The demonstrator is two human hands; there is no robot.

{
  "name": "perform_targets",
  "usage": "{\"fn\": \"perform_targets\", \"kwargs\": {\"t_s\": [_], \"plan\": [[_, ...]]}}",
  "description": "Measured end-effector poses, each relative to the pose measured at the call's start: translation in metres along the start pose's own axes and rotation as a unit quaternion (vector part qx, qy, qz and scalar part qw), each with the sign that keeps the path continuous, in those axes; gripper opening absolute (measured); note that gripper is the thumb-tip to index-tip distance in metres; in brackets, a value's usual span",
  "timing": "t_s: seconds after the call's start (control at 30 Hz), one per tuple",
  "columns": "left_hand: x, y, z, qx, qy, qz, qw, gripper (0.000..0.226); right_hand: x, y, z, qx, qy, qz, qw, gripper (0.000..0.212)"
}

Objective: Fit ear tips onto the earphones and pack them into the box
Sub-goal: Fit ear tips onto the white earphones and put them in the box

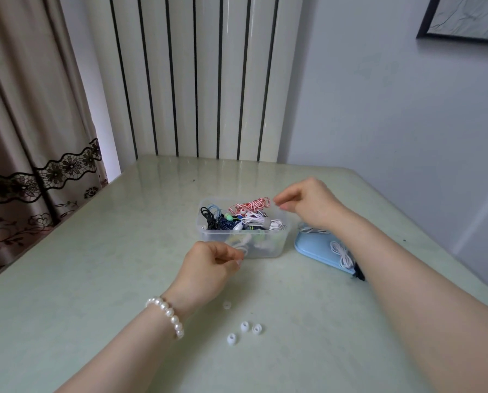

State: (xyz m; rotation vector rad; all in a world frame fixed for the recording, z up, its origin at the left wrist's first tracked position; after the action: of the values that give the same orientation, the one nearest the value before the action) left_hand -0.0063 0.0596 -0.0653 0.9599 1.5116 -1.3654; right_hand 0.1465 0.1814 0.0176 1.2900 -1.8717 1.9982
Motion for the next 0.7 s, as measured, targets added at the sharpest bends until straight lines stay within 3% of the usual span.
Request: {"fn": "perform_targets", "kwargs": {"t_s": [0.1, 0.23, 0.43, 0.57, 0.7], "plan": [[-0.001, 0.005, 0.000, 0.019, 0.006, -0.005, 1.000, 0.026, -0.026, -0.026, 0.013, -0.036, 0.042, 0.001, 0.998, 0.017], [0.001, 0.010, -0.001, 0.043, 0.005, -0.026, 0.999, 0.020, -0.067, -0.034, 0.029, -0.036, 0.120, 0.095, 0.988, 0.005], [0.001, 0.007, 0.000, 0.027, 0.015, -0.078, 0.996, 0.017, -0.108, -0.027, 0.045, -0.018, 0.235, 0.156, 0.959, 0.026], [0.002, 0.006, -0.001, 0.022, 0.014, -0.102, 0.994, 0.019, -0.113, -0.023, 0.048, 0.018, 0.273, 0.208, 0.939, 0.035], [0.002, 0.003, -0.001, 0.017, 0.020, -0.106, 0.994, 0.020, -0.112, -0.023, 0.048, -0.005, 0.268, 0.211, 0.940, 0.021]]}}
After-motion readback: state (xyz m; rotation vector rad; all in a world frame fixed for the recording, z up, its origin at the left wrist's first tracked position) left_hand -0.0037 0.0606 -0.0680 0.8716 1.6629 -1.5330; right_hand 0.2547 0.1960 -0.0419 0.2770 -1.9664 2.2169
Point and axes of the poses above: each hand's wrist, its own z-axis away from the middle knuckle, its own y-axis out of the palm, x = y × z, the point moved 7 cm from there along -z, towards the middle knuckle, and after that the axes turned 9 degrees about x, right-handed, at the moved point
